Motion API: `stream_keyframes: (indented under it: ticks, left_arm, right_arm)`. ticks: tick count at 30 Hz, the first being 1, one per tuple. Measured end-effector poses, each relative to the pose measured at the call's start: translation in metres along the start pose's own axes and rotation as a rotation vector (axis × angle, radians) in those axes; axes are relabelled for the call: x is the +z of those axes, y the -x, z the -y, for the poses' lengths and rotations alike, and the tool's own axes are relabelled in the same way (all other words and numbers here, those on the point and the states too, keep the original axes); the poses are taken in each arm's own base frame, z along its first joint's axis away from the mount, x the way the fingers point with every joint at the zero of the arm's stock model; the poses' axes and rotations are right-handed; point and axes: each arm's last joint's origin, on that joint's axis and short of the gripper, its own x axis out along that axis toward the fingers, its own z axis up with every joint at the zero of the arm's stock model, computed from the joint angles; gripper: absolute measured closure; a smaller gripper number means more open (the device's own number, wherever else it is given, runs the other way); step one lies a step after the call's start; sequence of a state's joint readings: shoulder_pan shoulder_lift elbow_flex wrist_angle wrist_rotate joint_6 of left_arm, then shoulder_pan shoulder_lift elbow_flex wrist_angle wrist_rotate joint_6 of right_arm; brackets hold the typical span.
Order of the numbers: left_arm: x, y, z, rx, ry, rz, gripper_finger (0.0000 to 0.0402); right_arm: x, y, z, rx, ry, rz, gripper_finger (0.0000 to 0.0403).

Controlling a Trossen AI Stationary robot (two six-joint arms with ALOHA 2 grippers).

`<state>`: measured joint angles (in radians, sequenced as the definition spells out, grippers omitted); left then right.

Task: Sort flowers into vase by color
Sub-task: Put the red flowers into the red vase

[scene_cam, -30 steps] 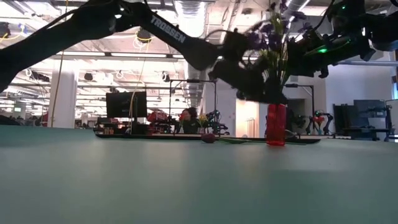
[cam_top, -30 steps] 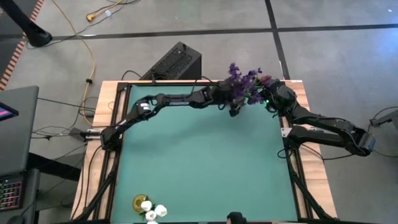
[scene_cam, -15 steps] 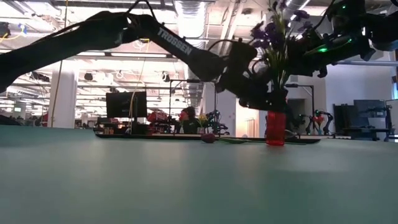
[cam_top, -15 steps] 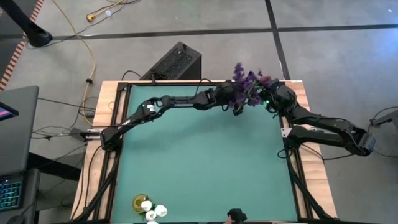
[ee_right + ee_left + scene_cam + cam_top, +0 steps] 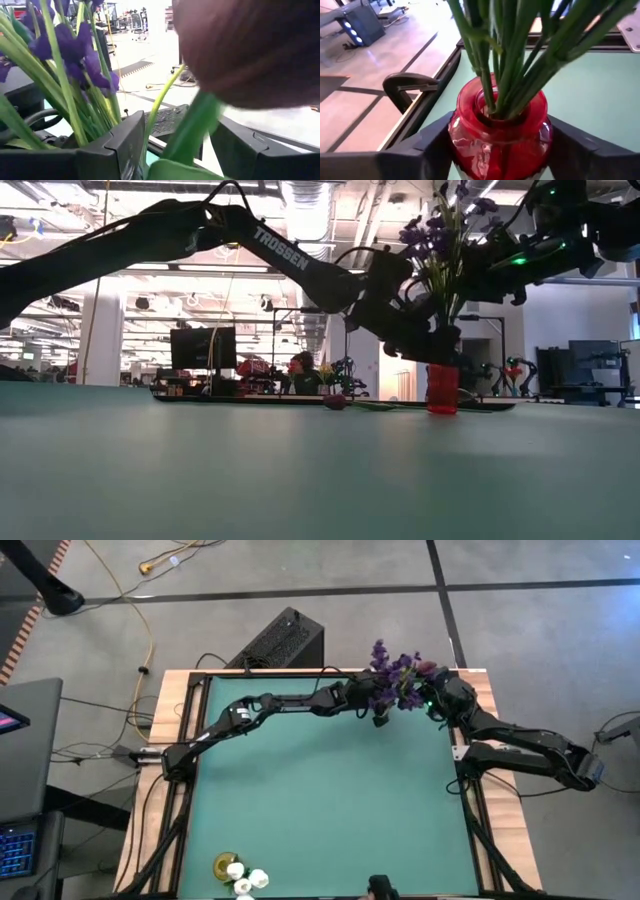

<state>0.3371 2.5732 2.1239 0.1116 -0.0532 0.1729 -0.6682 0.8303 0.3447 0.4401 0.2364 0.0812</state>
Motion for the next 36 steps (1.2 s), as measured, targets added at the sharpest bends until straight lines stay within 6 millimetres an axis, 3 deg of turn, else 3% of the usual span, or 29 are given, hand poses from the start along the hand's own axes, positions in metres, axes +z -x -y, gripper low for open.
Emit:
stream_keyframes:
  ticks: [2,7,19,23,28,36]
  left_arm:
    - [0.0,0.0,0.0,-0.011,0.001,-0.002,0.0178]
    - [0.0,0.001,0.001,-0.049,0.018,-0.002,0.0178]
    - [0.015,0.016,-0.006,-0.173,0.027,-0.057,0.0178]
    - [0.025,0.024,-0.008,-0.202,-0.015,-0.071,0.0178]
    - [0.02,0.026,-0.006,-0.225,-0.026,-0.132,0.0178]
    - [0.015,0.028,-0.003,-0.358,-0.058,-0.162,0.0178]
  right_arm:
    - [-0.001,0.0,0.0,0.002,-0.001,-0.014,0.0158]
    - [0.003,-0.002,-0.001,-0.011,0.023,-0.166,0.0158]
    - [0.042,0.004,-0.006,0.011,0.118,-0.388,0.0158]
    - [0.052,0.006,-0.006,-0.003,0.124,-0.382,0.0158]
    - [0.064,0.007,-0.007,0.001,0.129,-0.363,0.0158]
    - [0.061,0.014,-0.012,0.079,0.267,-0.466,0.0158]
